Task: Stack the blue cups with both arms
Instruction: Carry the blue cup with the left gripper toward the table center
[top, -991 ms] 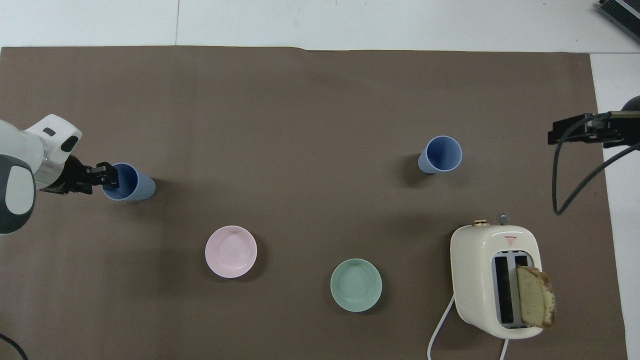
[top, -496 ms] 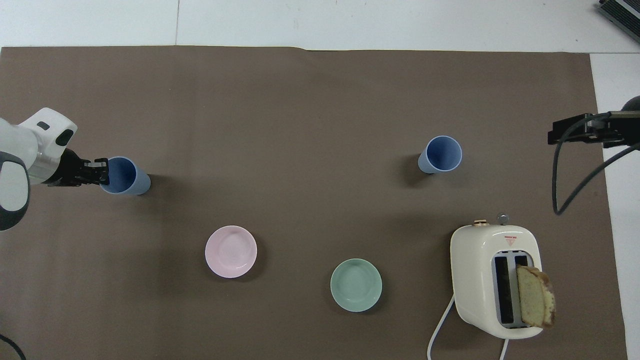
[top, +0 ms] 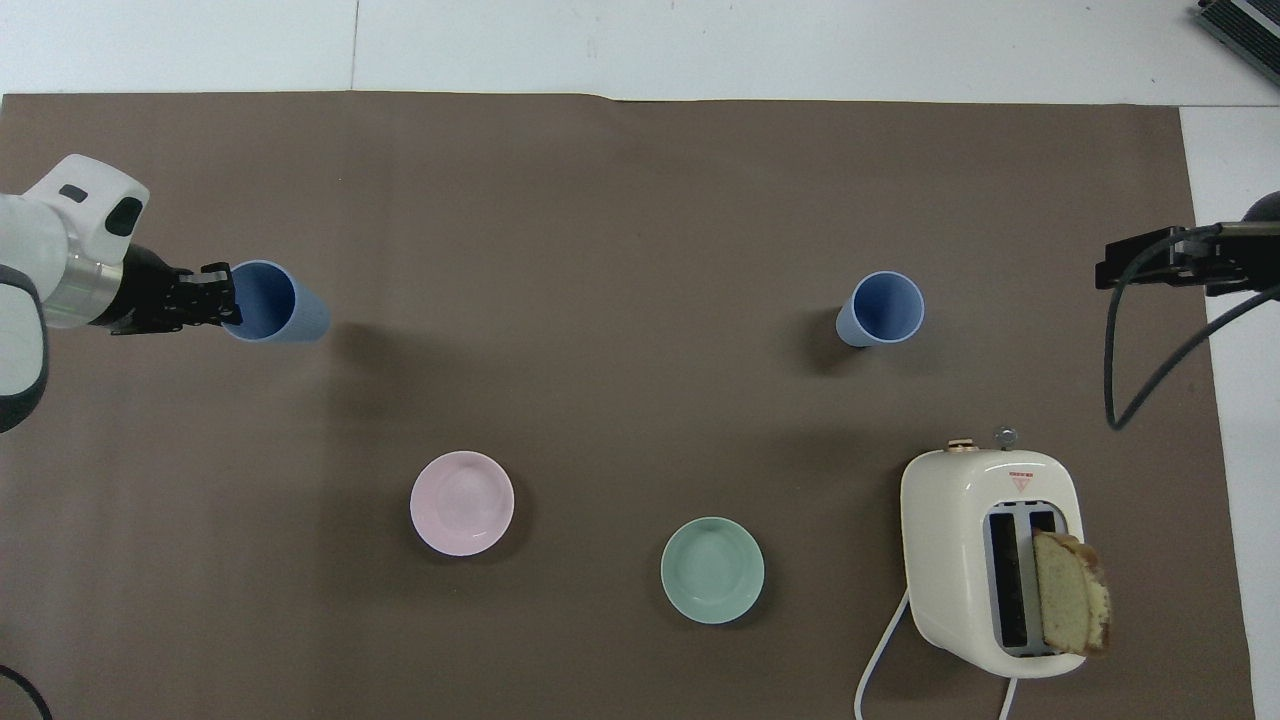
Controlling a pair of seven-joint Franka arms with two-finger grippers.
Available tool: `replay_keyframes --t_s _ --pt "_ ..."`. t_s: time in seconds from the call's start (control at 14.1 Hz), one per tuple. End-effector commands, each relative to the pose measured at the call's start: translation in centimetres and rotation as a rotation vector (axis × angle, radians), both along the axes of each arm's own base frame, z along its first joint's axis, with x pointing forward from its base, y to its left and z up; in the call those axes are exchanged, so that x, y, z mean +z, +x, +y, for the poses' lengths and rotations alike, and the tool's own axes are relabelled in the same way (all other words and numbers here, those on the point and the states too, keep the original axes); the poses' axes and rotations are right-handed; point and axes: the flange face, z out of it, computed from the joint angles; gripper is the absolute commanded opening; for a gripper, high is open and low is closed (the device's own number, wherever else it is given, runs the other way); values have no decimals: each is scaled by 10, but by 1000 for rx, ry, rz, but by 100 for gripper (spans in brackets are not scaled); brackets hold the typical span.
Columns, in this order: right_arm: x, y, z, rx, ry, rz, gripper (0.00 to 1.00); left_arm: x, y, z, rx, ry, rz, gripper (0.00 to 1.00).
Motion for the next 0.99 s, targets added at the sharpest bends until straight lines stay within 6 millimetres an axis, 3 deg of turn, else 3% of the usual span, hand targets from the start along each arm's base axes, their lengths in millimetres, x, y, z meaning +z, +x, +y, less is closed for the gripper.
replay_keyframes --t_s 0.0,0.21,0.42,0.64,0.78,0.92 --pt "3 -5 -1 7 8 -7 100 9 -3 -61 71 -9 2 0" --pt "3 -5 -1 7 8 -7 100 15 -13 -136 114 -32 -33 0" --pt "3 -5 -1 7 8 -7 100 -3 -20 -200 149 -60 -53 0" --pt "2 -6 -2 5 8 -5 100 -18 -28 -232 121 -68 -44 0" --pt "2 -6 -2 5 8 -2 100 -35 -39 -274 132 -83 -49 0" --pt "2 -6 -2 5 8 -1 100 -44 -47 -293 117 -89 -48 0"
